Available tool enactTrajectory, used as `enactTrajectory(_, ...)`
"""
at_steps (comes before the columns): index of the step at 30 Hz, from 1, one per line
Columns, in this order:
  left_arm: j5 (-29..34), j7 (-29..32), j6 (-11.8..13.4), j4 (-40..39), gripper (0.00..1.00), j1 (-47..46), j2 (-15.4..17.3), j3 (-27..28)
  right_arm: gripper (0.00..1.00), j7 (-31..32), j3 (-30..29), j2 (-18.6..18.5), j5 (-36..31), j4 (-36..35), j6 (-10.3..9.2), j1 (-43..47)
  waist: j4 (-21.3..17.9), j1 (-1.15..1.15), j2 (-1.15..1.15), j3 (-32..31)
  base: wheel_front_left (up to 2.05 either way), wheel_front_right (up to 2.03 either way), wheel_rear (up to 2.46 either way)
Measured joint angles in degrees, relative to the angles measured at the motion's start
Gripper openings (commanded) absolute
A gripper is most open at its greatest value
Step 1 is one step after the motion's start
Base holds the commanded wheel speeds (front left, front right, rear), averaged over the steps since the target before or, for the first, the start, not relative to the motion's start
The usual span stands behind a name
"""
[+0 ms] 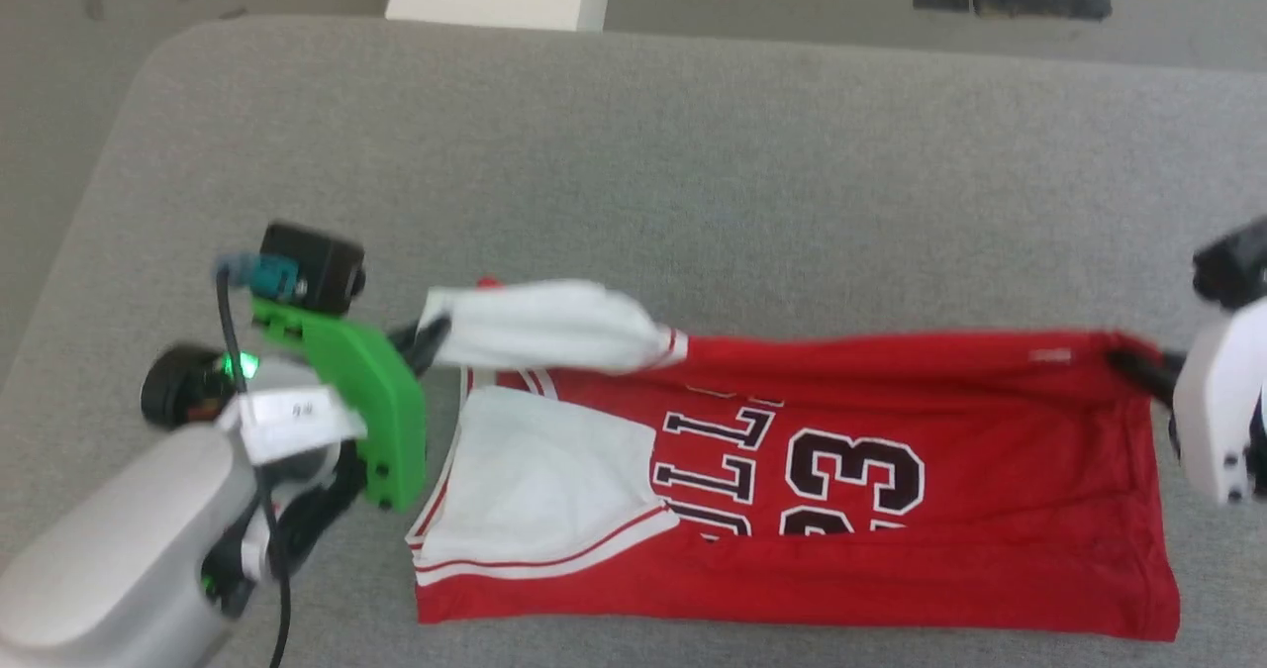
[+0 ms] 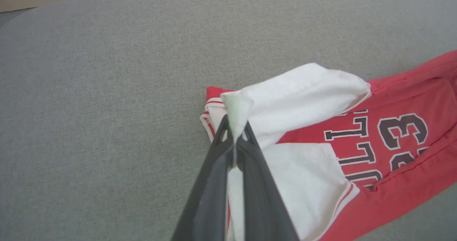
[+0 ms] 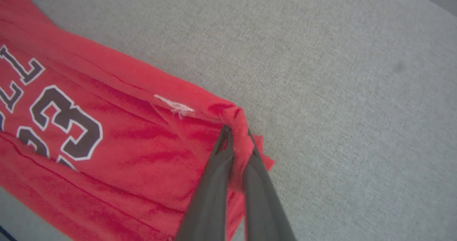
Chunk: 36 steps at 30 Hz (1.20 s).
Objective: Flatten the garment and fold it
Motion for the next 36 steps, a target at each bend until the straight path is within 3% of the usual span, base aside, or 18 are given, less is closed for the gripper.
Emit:
enactTrajectory(9,-2.7,3.1,2.2,-2.7,0.0,8.8,4.0,-3.4,0.0,3.6,-3.2,-1.7,-1.2,-4.9,0.0,13.3,1.7,0.0,0.0,-3.2,0.0,0.0,0.0)
enactTrajectory(16,-2.7,4.4,2.2,-1.3,0.0,10.6,3.6,-5.9,0.0,6.1,-4.1,-2.1,-3.6,-7.0,0.0,18.8,1.8,0.0,0.0,-2.7,0.0,0.0,0.0)
enactTrajectory(25,-1.9,4.8,1.2,3.4,0.0,10.8,1.1,-8.6,0.0,7.3,-4.7,-1.2,-6.6,-7.9,0.01,19.5,1.3,0.0,0.0,-0.7,0.0,0.0,0.0)
enactTrajectory(26,-1.8,4.7,0.9,4.0,0.0,10.8,0.8,-8.8,0.4,7.4,-4.8,-1.0,-6.7,-7.9,0.01,19.5,1.1,0.0,0.0,-0.6,0.0,0.0,0.0)
enactTrajectory(27,-1.6,4.7,0.6,4.5,0.0,10.8,0.5,-9.0,1.0,7.4,-5.0,-0.7,-6.8,-8.0,0.01,19.5,1.0,0.0,0.0,-0.6,0.0,0.0,0.0)
enactTrajectory(28,-1.3,4.7,0.2,4.9,1.0,10.8,0.4,-9.4,1.0,7.4,-5.3,-0.2,-6.8,-7.8,0.01,19.5,0.9,0.0,0.0,-0.6,0.0,0.0,0.0)
enactTrajectory(36,-1.2,0.3,-0.8,5.4,1.0,10.8,-0.4,-7.6,1.0,8.4,-8.9,3.2,-1.9,-9.4,0.0,19.4,0.2,0.0,0.0,-4.1,0.0,0.0,0.0)
